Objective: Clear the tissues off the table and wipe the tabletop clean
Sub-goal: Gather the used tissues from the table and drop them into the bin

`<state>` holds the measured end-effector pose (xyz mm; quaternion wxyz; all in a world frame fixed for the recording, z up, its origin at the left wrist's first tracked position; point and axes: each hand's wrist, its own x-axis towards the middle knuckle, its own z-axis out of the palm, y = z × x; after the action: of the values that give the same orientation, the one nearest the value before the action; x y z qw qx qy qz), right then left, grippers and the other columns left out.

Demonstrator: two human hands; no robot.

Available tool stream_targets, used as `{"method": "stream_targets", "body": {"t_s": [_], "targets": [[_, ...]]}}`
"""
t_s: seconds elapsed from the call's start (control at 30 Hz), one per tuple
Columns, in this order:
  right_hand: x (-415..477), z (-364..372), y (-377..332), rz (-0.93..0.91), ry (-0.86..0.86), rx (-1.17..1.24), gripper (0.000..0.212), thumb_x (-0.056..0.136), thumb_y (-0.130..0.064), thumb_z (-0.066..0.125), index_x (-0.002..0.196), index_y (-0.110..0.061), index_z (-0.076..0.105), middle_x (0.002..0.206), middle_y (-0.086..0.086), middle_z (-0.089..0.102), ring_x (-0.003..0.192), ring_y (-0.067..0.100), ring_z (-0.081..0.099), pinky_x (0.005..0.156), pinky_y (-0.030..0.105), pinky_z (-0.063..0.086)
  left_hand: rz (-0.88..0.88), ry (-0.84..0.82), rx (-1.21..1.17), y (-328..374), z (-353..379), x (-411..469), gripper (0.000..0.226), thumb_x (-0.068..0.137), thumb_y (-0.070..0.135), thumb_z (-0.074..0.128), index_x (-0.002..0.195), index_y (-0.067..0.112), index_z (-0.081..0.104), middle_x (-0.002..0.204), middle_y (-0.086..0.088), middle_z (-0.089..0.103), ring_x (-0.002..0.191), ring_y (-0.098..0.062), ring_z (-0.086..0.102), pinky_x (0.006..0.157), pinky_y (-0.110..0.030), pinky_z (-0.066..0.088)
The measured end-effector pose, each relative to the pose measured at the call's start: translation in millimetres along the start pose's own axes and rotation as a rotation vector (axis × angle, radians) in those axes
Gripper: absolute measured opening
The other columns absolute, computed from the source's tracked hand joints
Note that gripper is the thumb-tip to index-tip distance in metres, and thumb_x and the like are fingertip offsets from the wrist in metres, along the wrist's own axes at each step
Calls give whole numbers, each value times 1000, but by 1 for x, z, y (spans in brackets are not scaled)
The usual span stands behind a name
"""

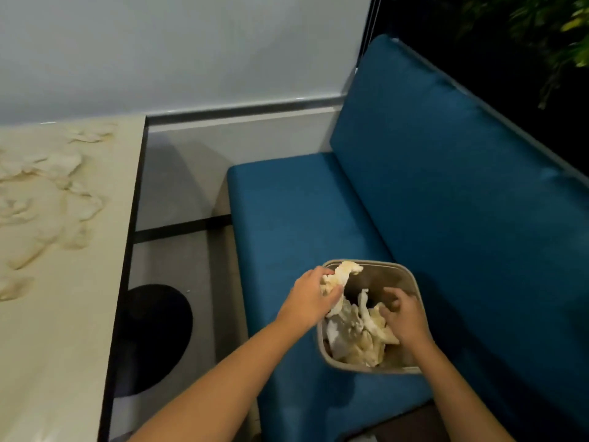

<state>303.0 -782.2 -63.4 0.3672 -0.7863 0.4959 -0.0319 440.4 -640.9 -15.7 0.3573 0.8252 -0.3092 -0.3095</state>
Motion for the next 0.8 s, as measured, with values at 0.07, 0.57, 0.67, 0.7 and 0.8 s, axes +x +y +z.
{"method": "stream_targets", "body": {"t_s": [0.07, 0.57, 0.67, 0.7, 0.8], "targets": [[-1, -5, -1, 17, 42, 57, 37, 86, -7, 61, 122, -12, 56, 110, 15, 52, 89, 18, 51, 80, 24, 38, -31, -69, 4, 0, 14, 9, 42, 90, 39, 55, 127, 21, 48, 131, 1, 49, 119, -15, 47, 95, -26, 37], [-5, 28, -94, -283, -23, 109, 24, 85, -1, 58, 106, -9, 62, 93, 10, 57, 80, 23, 56, 72, 21, 35, -62, 62, -16, -38, -54, -9, 35, 91, 28, 57, 123, 15, 54, 125, -5, 52, 89, -13, 53, 88, -18, 37], [-14, 56, -132, -360, -84, 136, 24, 85, -1, 58, 108, -8, 61, 93, 8, 53, 73, 21, 54, 66, 18, 40, -107, 169, -44, -56, -94, -31, 32, 92, 26, 55, 122, 17, 55, 124, -3, 52, 91, -14, 56, 88, -21, 42], [-19, 66, -145, -391, -108, 144, 24, 85, -1, 58, 108, -8, 61, 93, 7, 52, 70, 20, 53, 60, 12, 40, -123, 207, -61, -62, -108, -41, 31, 92, 26, 55, 122, 17, 55, 124, -2, 52, 94, -16, 58, 88, -22, 44], [-40, 91, -182, -480, -163, 160, 22, 86, 0, 57, 107, -8, 61, 93, 8, 51, 70, 18, 51, 59, 3, 39, -152, 321, -81, -81, -142, -70, 30, 93, 25, 54, 122, 17, 55, 123, -3, 53, 97, -16, 60, 89, -26, 47]]}}
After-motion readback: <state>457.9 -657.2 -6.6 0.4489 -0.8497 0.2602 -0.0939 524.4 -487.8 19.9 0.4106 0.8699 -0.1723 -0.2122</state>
